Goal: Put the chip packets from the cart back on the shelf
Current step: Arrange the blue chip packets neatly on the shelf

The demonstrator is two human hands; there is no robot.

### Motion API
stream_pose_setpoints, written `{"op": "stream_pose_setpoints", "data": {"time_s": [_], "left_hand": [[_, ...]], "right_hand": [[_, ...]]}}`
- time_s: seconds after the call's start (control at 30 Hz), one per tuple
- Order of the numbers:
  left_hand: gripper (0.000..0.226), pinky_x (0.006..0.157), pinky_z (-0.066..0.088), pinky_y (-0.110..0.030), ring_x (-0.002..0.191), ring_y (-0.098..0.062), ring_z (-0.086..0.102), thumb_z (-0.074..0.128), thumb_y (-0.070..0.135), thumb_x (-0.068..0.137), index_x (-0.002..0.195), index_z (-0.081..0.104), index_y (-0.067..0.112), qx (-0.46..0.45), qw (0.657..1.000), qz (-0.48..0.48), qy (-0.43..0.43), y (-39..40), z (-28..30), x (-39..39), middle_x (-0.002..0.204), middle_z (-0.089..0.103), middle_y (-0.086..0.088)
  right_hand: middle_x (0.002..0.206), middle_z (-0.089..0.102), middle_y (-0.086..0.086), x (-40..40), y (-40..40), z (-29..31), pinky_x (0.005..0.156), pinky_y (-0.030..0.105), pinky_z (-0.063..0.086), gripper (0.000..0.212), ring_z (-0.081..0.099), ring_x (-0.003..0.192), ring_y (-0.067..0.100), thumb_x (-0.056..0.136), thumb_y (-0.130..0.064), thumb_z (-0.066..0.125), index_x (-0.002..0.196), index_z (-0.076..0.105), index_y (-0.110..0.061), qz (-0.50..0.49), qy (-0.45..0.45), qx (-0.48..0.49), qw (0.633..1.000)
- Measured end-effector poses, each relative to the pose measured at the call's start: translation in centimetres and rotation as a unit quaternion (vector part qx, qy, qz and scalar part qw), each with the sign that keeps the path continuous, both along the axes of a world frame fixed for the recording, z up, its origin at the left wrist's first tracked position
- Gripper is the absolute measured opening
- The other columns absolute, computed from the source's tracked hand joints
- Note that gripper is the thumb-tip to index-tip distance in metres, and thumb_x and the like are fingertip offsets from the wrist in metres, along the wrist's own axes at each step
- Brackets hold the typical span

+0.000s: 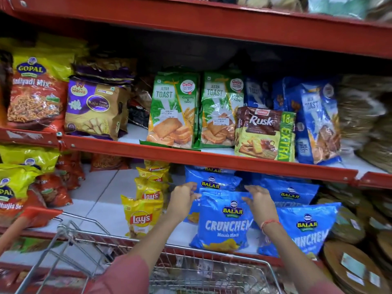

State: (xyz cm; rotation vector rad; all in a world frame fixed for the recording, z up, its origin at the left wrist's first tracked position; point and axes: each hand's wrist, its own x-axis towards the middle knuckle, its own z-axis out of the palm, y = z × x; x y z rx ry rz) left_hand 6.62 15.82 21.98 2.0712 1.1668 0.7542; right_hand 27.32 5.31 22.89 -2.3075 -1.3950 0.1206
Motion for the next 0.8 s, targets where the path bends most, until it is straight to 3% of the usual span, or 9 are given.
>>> {"op": "stream_pose_setpoints", "data": {"time_s": [0.07, 0.13, 0.27, 0.33, 0.4, 0.5, 0.63, 0.7, 0.8], "left_hand": [[0.025, 0.081, 0.056, -0.034, 0.080, -0.020, 0.066, 0.068, 0.011, 0.080, 0.103, 0.064, 0.002, -0.023, 0.999, 0.017, -0.024, -0.2, -0.1, 1.0, 0.091, 0.072, -0.017], [0.015, 0.070, 0.052, -0.027, 0.069, -0.019, 0.062, 0.067, 0.009, 0.081, 0.092, 0.066, 0.000, -0.036, 0.998, 0.036, -0.034, -0.4, -0.3, 1.6, 0.072, 0.067, -0.012], [0.006, 0.057, 0.042, -0.019, 0.061, -0.018, 0.056, 0.063, 0.006, 0.083, 0.085, 0.065, 0.001, -0.022, 0.997, 0.068, -0.033, -0.3, -0.3, 0.8, 0.067, 0.063, -0.007], [0.005, 0.047, 0.036, -0.006, 0.060, -0.018, 0.054, 0.064, 0.005, 0.082, 0.084, 0.066, 0.001, -0.011, 0.996, 0.080, -0.030, 0.3, -0.2, -0.2, 0.066, 0.062, -0.006], [0.005, 0.050, 0.039, -0.007, 0.062, -0.021, 0.059, 0.065, 0.005, 0.081, 0.084, 0.066, 0.002, -0.004, 0.996, 0.085, -0.019, 1.1, -0.1, -1.3, 0.066, 0.064, -0.008], [0.002, 0.063, 0.050, -0.031, 0.067, -0.028, 0.066, 0.066, 0.007, 0.081, 0.081, 0.067, 0.006, 0.005, 0.996, 0.094, -0.011, 2.2, 0.0, -2.3, 0.067, 0.069, -0.012], [0.004, 0.066, 0.050, -0.035, 0.071, -0.028, 0.067, 0.065, 0.008, 0.081, 0.078, 0.065, 0.010, 0.009, 0.996, 0.093, 0.009, 2.5, 0.1, -2.2, 0.066, 0.067, -0.008], [0.001, 0.070, 0.051, -0.035, 0.079, -0.029, 0.067, 0.065, 0.010, 0.082, 0.082, 0.065, 0.009, 0.000, 0.994, 0.103, 0.026, 2.5, 0.2, -1.7, 0.079, 0.072, -0.012], [0.022, 0.082, 0.051, -0.036, 0.096, -0.029, 0.064, 0.065, 0.017, 0.083, 0.103, 0.063, 0.008, 0.041, 0.993, 0.097, 0.061, 1.7, 0.7, -0.3, 0.106, 0.069, -0.012]], "right_hand": [[0.137, 0.048, 0.019, 1.4, -0.1, -0.3, 0.109, 0.041, 0.031, 0.044, 0.036, 0.128, 0.036, 0.091, -0.017, 0.057, 0.132, 0.046, -0.006, -0.024, -0.016, -0.029, 0.999], [0.133, 0.051, 0.022, 2.2, -0.3, -0.6, 0.104, 0.044, 0.036, 0.039, 0.044, 0.121, 0.040, 0.091, -0.015, 0.056, 0.128, 0.050, -0.007, -0.042, -0.003, -0.032, 0.999], [0.111, 0.066, 0.021, 2.0, -0.7, -0.6, 0.080, 0.040, 0.049, 0.021, 0.061, 0.098, 0.037, 0.085, -0.006, 0.062, 0.105, 0.067, -0.011, -0.048, 0.043, 0.028, 0.998], [0.098, 0.072, 0.019, 1.3, -0.6, -0.6, 0.073, 0.036, 0.050, 0.017, 0.064, 0.087, 0.034, 0.083, -0.005, 0.065, 0.097, 0.070, -0.014, -0.037, 0.059, 0.049, 0.996], [0.090, 0.075, 0.017, 0.6, -0.2, -0.5, 0.070, 0.033, 0.050, 0.015, 0.066, 0.082, 0.032, 0.082, -0.006, 0.066, 0.093, 0.072, -0.014, -0.024, 0.072, 0.063, 0.995], [0.088, 0.076, 0.013, -0.4, 0.7, -0.7, 0.072, 0.027, 0.049, 0.015, 0.068, 0.083, 0.028, 0.083, -0.007, 0.065, 0.093, 0.073, -0.015, -0.012, 0.085, 0.071, 0.994], [0.088, 0.075, 0.013, -0.3, 1.2, -1.1, 0.075, 0.030, 0.052, 0.016, 0.068, 0.079, 0.026, 0.085, -0.007, 0.064, 0.095, 0.073, -0.016, -0.017, 0.105, 0.069, 0.992], [0.092, 0.075, 0.013, 0.1, 1.1, -1.2, 0.075, 0.027, 0.051, 0.015, 0.067, 0.079, 0.024, 0.084, -0.009, 0.065, 0.096, 0.072, -0.016, -0.011, 0.120, 0.071, 0.990], [0.101, 0.074, 0.008, 0.9, 0.3, -1.0, 0.086, 0.032, 0.053, 0.019, 0.067, 0.090, 0.022, 0.081, -0.012, 0.070, 0.099, 0.071, -0.015, 0.031, 0.126, 0.085, 0.988]]}}
